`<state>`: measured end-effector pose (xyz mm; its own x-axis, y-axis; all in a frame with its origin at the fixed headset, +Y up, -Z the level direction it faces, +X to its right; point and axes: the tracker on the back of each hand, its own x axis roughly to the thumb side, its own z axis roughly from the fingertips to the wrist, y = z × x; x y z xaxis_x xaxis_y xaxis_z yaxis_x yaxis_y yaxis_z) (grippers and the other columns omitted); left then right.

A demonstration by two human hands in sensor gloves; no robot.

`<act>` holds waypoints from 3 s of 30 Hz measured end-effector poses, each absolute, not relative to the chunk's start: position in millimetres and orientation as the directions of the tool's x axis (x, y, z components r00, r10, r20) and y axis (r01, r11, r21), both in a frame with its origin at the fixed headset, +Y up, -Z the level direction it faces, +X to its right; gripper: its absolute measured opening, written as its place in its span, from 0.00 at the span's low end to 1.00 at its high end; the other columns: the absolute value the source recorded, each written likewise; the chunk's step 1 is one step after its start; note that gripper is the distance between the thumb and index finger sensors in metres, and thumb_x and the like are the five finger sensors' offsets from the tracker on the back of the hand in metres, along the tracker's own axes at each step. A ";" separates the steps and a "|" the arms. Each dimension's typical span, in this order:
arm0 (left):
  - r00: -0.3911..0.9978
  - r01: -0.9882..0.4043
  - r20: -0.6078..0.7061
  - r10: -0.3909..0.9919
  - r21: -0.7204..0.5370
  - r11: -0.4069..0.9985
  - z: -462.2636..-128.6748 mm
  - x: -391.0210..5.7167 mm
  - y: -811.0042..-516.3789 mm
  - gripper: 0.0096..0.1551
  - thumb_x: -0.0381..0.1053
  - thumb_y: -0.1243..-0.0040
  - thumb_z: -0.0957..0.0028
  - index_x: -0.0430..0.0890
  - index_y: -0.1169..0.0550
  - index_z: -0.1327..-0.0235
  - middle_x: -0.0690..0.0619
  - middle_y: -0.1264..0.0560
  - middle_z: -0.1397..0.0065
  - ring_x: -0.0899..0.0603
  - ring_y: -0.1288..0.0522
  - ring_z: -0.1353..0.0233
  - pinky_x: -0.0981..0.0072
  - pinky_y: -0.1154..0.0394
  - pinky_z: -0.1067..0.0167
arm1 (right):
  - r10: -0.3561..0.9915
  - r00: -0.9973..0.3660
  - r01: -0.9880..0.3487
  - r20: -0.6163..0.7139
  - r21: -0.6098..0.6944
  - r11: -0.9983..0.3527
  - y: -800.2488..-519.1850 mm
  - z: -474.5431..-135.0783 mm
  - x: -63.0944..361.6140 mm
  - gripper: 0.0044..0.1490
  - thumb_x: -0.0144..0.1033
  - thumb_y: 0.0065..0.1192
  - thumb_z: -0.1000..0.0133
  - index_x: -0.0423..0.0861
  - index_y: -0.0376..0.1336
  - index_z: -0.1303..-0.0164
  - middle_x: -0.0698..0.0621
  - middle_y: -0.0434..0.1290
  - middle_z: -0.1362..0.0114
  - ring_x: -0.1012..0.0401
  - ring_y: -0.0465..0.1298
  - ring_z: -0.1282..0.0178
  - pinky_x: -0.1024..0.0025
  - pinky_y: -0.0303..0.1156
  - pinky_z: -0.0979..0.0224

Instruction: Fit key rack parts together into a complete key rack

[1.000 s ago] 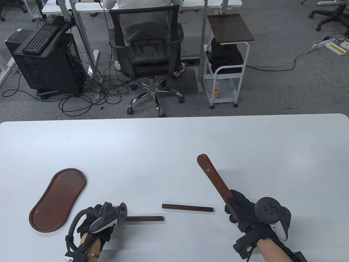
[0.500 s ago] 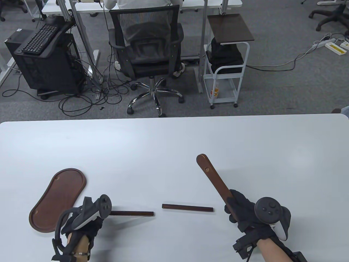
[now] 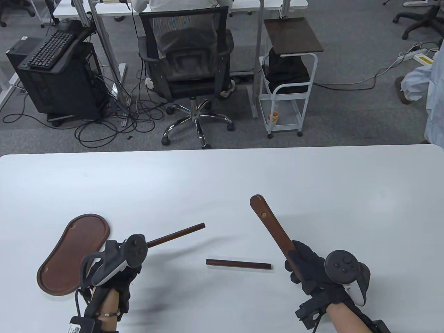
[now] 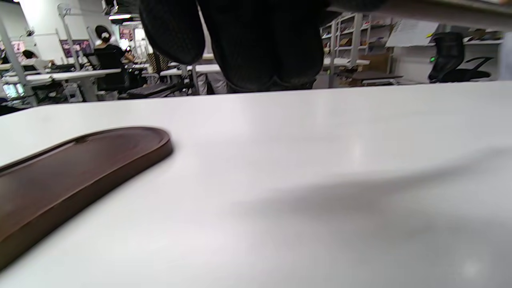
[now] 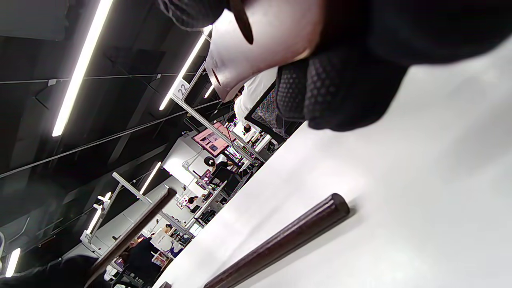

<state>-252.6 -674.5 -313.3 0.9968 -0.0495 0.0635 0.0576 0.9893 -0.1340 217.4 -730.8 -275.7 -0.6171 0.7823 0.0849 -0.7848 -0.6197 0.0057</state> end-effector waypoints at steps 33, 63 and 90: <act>0.952 -0.101 0.293 0.089 0.025 0.995 -312.1 -138.2 -659.7 0.30 0.55 0.54 0.42 0.47 0.34 0.27 0.53 0.19 0.35 0.48 0.15 0.41 0.53 0.20 0.39 | 0.876 -0.480 -0.875 0.042 0.043 -0.481 -738.2 -276.7 215.6 0.38 0.50 0.48 0.37 0.34 0.61 0.27 0.39 0.83 0.46 0.47 0.84 0.65 0.60 0.80 0.69; 0.865 -0.395 0.374 0.335 0.094 0.914 -299.8 -140.4 -640.0 0.29 0.57 0.52 0.42 0.44 0.31 0.32 0.54 0.16 0.42 0.52 0.13 0.44 0.56 0.19 0.40 | 0.780 -0.610 -0.776 0.140 0.094 -0.624 -736.4 -274.9 205.3 0.40 0.52 0.50 0.37 0.51 0.49 0.15 0.37 0.73 0.36 0.45 0.76 0.56 0.57 0.76 0.62; 0.793 -0.521 0.387 0.471 0.029 0.853 -297.4 -136.0 -642.1 0.28 0.59 0.49 0.45 0.45 0.28 0.37 0.56 0.14 0.46 0.53 0.12 0.47 0.57 0.18 0.41 | 0.669 -0.701 -0.695 0.248 -0.026 -0.719 -719.1 -266.9 204.8 0.40 0.50 0.51 0.36 0.46 0.50 0.16 0.36 0.75 0.38 0.45 0.76 0.58 0.57 0.76 0.63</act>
